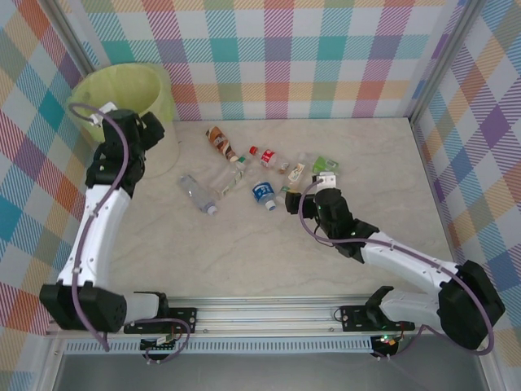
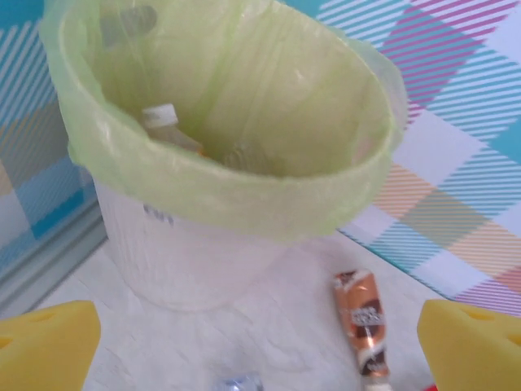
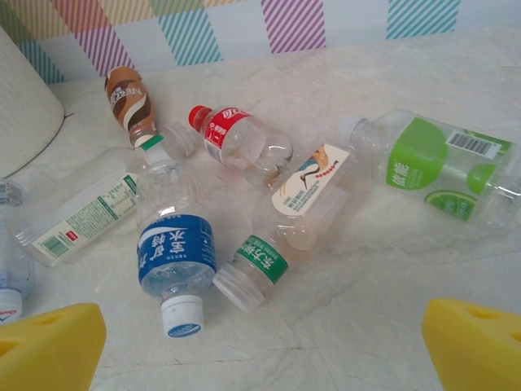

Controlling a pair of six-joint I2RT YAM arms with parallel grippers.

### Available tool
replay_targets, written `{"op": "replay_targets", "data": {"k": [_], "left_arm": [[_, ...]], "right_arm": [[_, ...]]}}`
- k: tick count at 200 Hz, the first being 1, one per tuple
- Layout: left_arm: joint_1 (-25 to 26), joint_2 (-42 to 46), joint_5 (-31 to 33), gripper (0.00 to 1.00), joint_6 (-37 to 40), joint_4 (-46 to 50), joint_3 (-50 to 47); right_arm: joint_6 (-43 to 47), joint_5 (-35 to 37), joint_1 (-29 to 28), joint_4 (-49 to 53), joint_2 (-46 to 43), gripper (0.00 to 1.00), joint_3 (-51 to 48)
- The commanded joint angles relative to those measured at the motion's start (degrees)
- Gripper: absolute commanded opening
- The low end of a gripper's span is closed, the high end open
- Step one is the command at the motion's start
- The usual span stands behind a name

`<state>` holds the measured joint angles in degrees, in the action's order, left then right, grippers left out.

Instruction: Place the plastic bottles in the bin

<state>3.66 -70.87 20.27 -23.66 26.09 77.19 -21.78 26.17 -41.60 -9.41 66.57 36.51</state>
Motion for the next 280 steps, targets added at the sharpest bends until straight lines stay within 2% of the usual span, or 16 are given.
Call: {"op": "replay_targets", "data": {"k": [1,18,38,76,112,152,195,219,258,280], "left_arm": [[2.4,6.6,-3.6,1.00,-7.6,-4.2,-9.1],[4.2,10.4,-6.0,1.00,-12.2,-6.6,-16.2],[6.6,11.4,-6.0,1.00,-15.4,-6.6,-20.7],[9.8,8.3,-5.7,1.00,-19.9,-9.5,-28.9],[10.3,4.2,-5.6,1.00,-22.3,-12.4,-33.0],[11.2,-2.5,-6.5,1.00,-23.8,-14.6,-33.5],[11.9,-10.6,-7.8,1.00,-24.7,-18.3,-32.1],[12.0,-14.6,-6.6,1.00,-24.4,-19.4,-30.8],[12.0,-20.9,-8.8,1.00,-23.1,-22.3,-28.2],[12.0,-23.8,-8.0,1.00,-22.0,-22.8,-27.0]], "right_arm": [[0.7,-2.1,0.2,-2.3,1.7,1.00,3.5],[0.0,-3.1,0.2,-2.8,3.4,1.00,4.7],[-0.2,-4.2,0.2,-2.7,5.0,1.00,6.1],[-0.3,-4.7,0.2,-2.6,6.1,1.00,7.4],[0.5,-5.3,0.2,0.7,7.2,1.00,8.9],[0.4,-6.0,0.2,2.9,6.9,1.00,10.2],[-3.3,-3.7,0.2,-0.2,3.3,1.00,5.8],[-2.6,-3.3,0.2,0.3,2.4,1.00,5.2],[-1.4,-3.0,0.2,0.8,1.3,1.00,5.0],[-1.5,-2.8,0.2,0.7,1.2,1.00,4.7]]}}
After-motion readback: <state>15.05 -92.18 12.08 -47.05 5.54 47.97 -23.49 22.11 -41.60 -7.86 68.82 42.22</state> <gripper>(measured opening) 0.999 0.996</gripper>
